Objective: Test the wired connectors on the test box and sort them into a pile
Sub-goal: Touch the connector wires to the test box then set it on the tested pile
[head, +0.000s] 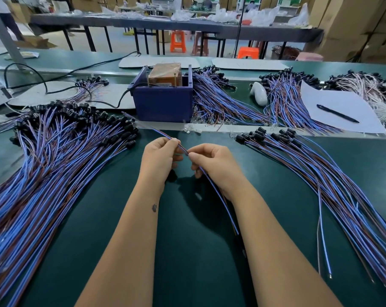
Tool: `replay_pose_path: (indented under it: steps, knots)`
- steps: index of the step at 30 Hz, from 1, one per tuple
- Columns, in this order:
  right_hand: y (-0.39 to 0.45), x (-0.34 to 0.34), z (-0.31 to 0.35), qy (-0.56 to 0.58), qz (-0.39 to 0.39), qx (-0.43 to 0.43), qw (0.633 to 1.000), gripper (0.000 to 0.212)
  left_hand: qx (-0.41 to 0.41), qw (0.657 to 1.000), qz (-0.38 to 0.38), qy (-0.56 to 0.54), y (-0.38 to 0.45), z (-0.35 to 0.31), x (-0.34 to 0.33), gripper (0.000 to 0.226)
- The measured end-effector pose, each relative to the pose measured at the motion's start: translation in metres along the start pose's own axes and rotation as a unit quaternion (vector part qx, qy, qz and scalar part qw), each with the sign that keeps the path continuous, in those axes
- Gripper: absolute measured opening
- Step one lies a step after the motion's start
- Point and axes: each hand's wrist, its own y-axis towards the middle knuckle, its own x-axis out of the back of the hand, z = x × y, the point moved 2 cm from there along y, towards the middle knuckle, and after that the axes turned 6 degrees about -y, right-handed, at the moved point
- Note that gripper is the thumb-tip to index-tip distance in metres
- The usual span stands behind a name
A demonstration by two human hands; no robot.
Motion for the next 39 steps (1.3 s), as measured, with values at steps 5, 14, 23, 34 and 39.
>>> replay_pose_path:
  steps: [5,14,23,34,39]
  knots:
    - [0.001,-0.014,-0.004,-0.063,-0.069,0.005,0.996,0.010,-0.060,0.995,0.013,0.081,-0.001,0.005,-0.008,0.017]
    - [0.005,-0.014,-0.006,-0.062,-0.153,-0.001,0.986,0.012,-0.109,0.988,-0.006,0.111,-0.005,0.008,-0.018,0.022]
    - [0.008,-0.017,0.000,-0.053,-0.162,0.015,0.985,0.010,-0.109,0.985,-0.071,0.114,-0.003,0.007,-0.011,0.023]
    - [0.019,-0.036,0.005,-0.018,-0.147,0.013,0.989,0.010,-0.116,0.981,-0.096,0.120,0.004,0.006,-0.002,0.020]
    - [0.015,-0.028,0.002,-0.004,-0.113,0.028,0.993,0.009,-0.113,0.982,-0.104,0.106,0.010,0.007,0.006,0.022]
